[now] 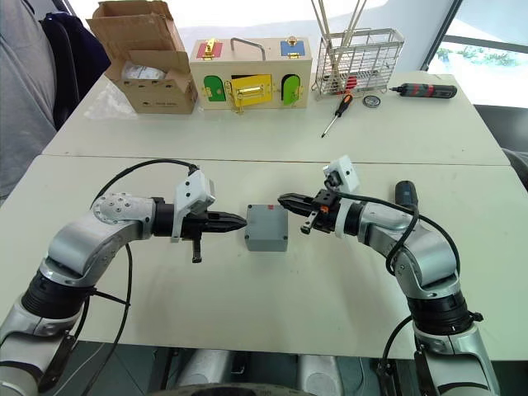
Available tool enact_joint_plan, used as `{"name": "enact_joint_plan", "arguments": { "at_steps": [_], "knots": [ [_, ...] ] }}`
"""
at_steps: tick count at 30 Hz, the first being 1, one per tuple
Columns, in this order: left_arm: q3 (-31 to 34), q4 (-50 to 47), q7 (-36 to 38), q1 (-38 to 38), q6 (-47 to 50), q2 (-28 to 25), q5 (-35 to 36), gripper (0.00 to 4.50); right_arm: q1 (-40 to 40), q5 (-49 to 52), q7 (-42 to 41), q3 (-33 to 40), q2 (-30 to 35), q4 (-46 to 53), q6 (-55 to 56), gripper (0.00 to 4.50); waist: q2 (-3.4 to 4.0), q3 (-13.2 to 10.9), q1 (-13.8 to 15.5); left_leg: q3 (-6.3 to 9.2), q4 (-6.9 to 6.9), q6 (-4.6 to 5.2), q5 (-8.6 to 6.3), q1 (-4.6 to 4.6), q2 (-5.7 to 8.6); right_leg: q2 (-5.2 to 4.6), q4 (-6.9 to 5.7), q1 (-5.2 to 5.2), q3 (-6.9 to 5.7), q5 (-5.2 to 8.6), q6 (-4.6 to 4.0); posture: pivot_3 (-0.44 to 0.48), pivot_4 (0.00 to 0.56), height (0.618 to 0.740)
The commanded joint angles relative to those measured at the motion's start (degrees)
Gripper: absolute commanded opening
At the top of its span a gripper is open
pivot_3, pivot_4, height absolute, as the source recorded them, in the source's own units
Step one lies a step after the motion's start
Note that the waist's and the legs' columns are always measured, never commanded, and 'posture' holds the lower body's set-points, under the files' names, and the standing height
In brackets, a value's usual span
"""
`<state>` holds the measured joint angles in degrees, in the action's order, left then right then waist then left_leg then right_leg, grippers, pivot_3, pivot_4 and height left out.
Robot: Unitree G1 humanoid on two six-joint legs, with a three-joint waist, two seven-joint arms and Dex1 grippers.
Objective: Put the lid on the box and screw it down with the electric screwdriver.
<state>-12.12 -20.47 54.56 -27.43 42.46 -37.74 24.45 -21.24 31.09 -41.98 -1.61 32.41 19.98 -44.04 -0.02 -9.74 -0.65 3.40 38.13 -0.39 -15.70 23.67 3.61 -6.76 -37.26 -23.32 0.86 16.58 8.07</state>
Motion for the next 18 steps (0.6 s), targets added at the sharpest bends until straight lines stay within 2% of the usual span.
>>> {"name": "enact_joint_plan", "arguments": {
  "at_steps": [1, 18],
  "knots": [
    [1.4, -2.1, -0.5, 0.0, 0.2, -0.2, 0.9, 0.00, 0.1, -0.1, -0.4, 0.5, 0.4, 0.9, 1.4, 0.03, 0.00, 0.0, 0.0, 0.00, 0.00, 0.00, 0.00, 0.00, 0.00, 0.00, 0.00, 0.00, 0.00, 0.00, 0.00, 0.000, 0.150, 0.735],
    [0.9, -1.2, -0.7, -0.5, -0.6, 0.4, 0.3, 0.00, 1.3, -2.1, 0.1, 0.5, 0.4, -0.8, 2.5, 0.03, 0.00, 0.0, 0.0, 0.00, 0.00, 0.00, 0.00, 0.00, 0.00, 0.00, 0.00, 0.00, -0.01, 0.00, 0.00, 0.000, 0.150, 0.735]
  ]
}}
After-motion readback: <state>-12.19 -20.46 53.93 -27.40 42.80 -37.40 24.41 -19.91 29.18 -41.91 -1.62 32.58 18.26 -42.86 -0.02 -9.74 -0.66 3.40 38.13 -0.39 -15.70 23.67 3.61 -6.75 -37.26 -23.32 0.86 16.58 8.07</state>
